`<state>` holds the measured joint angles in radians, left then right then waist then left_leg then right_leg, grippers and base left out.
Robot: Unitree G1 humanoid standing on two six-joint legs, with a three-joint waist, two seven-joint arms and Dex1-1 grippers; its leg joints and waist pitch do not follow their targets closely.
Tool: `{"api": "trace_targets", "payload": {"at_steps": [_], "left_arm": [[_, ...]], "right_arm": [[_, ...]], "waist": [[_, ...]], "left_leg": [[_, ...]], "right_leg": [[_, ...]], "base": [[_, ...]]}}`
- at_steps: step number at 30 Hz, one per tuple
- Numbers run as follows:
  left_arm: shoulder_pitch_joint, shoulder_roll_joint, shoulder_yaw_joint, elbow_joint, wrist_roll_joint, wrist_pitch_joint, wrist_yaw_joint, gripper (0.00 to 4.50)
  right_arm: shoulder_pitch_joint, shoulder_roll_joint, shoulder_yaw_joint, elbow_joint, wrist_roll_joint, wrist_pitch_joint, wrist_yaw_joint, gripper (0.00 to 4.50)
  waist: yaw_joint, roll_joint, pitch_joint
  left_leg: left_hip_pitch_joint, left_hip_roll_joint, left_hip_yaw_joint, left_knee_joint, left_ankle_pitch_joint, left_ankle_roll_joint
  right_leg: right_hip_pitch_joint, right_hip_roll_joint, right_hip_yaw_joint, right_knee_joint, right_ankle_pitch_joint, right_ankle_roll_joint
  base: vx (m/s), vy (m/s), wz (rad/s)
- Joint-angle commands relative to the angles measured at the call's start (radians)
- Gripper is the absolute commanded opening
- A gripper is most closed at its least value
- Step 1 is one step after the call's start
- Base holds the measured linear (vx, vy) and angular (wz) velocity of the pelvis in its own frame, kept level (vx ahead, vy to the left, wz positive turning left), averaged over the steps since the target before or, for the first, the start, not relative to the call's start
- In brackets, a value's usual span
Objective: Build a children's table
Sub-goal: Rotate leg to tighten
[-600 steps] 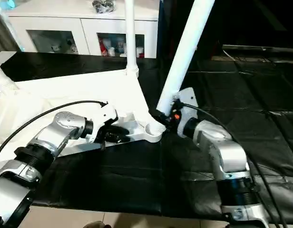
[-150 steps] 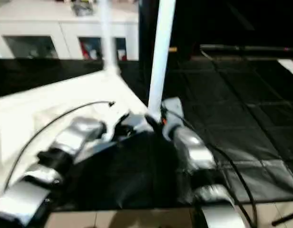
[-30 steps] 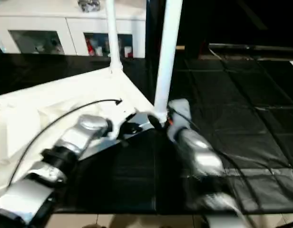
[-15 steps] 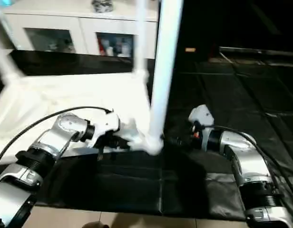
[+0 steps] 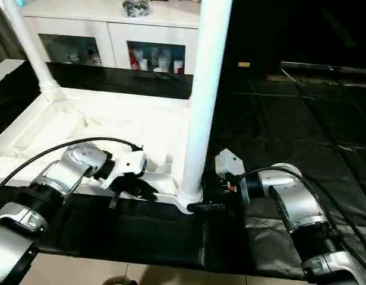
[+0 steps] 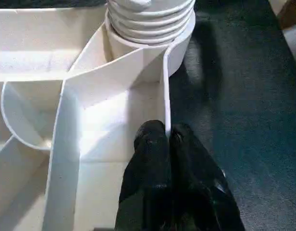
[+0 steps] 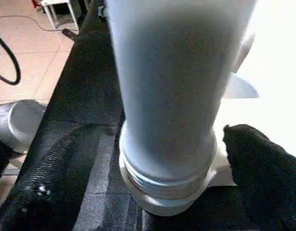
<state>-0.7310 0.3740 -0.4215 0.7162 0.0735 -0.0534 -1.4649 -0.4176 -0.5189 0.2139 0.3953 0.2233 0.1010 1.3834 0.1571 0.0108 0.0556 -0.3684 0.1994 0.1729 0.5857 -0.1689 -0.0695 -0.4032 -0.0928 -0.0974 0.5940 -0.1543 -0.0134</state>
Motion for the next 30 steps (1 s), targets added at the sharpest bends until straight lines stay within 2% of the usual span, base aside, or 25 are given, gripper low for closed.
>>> {"api": "trace_targets", "payload": {"at_steps": [1,5,7,11,13,17,18,23,24,25,27,28,29,30], "left_arm": [[0.001,-0.007,-0.036,-0.039,-0.001,-0.023,-0.055,0.00],[0.004,-0.007,-0.040,-0.041,-0.001,-0.029,-0.060,0.00],[0.004,-0.008,-0.038,-0.040,0.001,-0.029,-0.062,0.00],[0.004,-0.009,-0.038,-0.038,0.003,-0.028,-0.063,0.00],[0.003,-0.009,-0.038,-0.037,0.004,-0.028,-0.062,0.00],[0.005,-0.008,-0.036,-0.035,0.001,-0.023,-0.060,0.00],[0.005,-0.008,-0.034,-0.034,-0.001,-0.019,-0.058,0.00],[0.010,-0.027,-0.004,-0.039,-0.024,0.038,-0.021,0.00],[0.006,-0.047,0.019,-0.033,-0.041,0.059,0.012,0.00],[0.006,-0.048,0.020,-0.032,-0.041,0.059,0.014,0.00],[-0.003,-0.083,0.055,-0.024,-0.058,0.103,0.088,0.00],[-0.012,-0.115,0.080,-0.023,-0.062,0.153,0.165,0.00],[-0.013,-0.118,0.082,-0.023,-0.062,0.157,0.172,0.00],[-0.027,-0.155,0.107,-0.014,-0.062,0.206,0.262,0.00]], "right_arm": [[-0.020,0.003,0.013,0.009,0.002,-0.008,0.017,4.16],[-0.028,0.012,0.011,0.026,0.007,-0.007,0.031,3.82],[-0.032,0.018,0.010,0.037,0.007,-0.012,0.038,3.51],[-0.036,0.027,0.009,0.051,0.009,-0.016,0.043,3.32],[-0.035,0.028,0.013,0.054,0.010,-0.016,0.048,3.04],[-0.029,0.031,0.011,0.054,0.013,-0.016,0.053,2.76],[-0.027,0.032,0.010,0.051,0.014,-0.014,0.053,2.71],[-0.001,0.041,-0.005,0.013,0.026,0.008,0.025,2.66],[0.013,0.057,-0.019,-0.008,0.025,0.044,-0.036,2.65],[0.014,0.057,-0.020,-0.009,0.024,0.045,-0.040,2.65],[0.041,0.100,-0.035,-0.025,-0.016,0.061,-0.193,2.65],[0.046,0.148,-0.060,-0.018,-0.028,0.103,-0.316,2.65],[0.045,0.153,-0.062,-0.016,-0.029,0.107,-0.328,2.64],[0.026,0.224,-0.106,0.020,-0.029,0.138,-0.479,2.64]], "waist": [[-0.005,-0.008,-0.071],[-0.001,-0.008,-0.072],[0.002,-0.007,-0.072],[0.002,-0.006,-0.072],[0.002,-0.007,-0.072],[0.002,-0.005,-0.073],[0.002,-0.003,-0.072],[0.003,-0.005,-0.072],[0.001,-0.009,-0.072],[0.003,-0.008,-0.071],[0.000,-0.003,-0.069],[-0.006,-0.004,-0.067],[-0.013,-0.004,-0.064],[-0.024,0.001,-0.064]], "left_leg": [[0.012,0.038,-0.005,-0.070,-0.265,0.042],[0.013,0.039,-0.005,-0.069,-0.258,0.045],[0.014,0.039,-0.005,-0.070,-0.267,0.042],[0.013,0.039,-0.006,-0.070,-0.271,0.039],[0.014,0.039,-0.006,-0.070,-0.270,0.038],[0.013,0.039,-0.006,-0.070,-0.267,0.037],[0.014,0.039,-0.006,-0.070,-0.270,0.037],[0.014,0.040,-0.005,-0.070,-0.267,0.036],[0.013,0.040,-0.005,-0.071,-0.259,0.038],[0.014,0.038,-0.004,-0.070,-0.258,0.039],[0.015,0.037,-0.007,-0.073,-0.283,0.025],[0.013,0.035,-0.009,-0.075,-0.299,0.011],[0.018,0.033,-0.010,-0.077,-0.322,0.001],[0.016,0.030,-0.014,-0.078,-0.341,-0.010]], "right_leg": [[0.049,-0.066,0.049,-0.074,-0.334,-0.200],[0.049,-0.066,0.049,-0.071,-0.317,-0.204],[0.048,-0.066,0.049,-0.072,-0.324,-0.204],[0.050,-0.066,0.049,-0.072,-0.335,-0.199],[0.049,-0.066,0.049,-0.073,-0.335,-0.198],[0.050,-0.065,0.049,-0.071,-0.319,-0.203],[0.049,-0.065,0.049,-0.071,-0.320,-0.203],[0.051,-0.065,0.050,-0.071,-0.313,-0.207],[0.051,-0.064,0.050,-0.070,-0.306,-0.208],[0.050,-0.063,0.049,-0.071,-0.309,-0.207],[0.049,-0.066,0.048,-0.076,-0.363,-0.189],[0.050,-0.066,0.046,-0.080,-0.400,-0.174],[0.044,-0.067,0.045,-0.087,-0.443,-0.163],[0.047,-0.068,0.042,-0.091,-0.476,-0.149]], "base": [[0.000,0.000,0.00],[0.000,0.000,0.00],[0.000,0.000,0.00],[0.000,0.000,0.00],[0.000,0.000,0.00],[0.000,0.000,0.00],[0.000,0.000,0.00],[0.000,0.000,0.00],[0.000,0.000,0.00],[0.000,0.000,0.00],[0.000,0.000,0.00],[0.000,0.000,0.00],[0.000,0.000,0.00],[0.000,0.000,0.00]]}}
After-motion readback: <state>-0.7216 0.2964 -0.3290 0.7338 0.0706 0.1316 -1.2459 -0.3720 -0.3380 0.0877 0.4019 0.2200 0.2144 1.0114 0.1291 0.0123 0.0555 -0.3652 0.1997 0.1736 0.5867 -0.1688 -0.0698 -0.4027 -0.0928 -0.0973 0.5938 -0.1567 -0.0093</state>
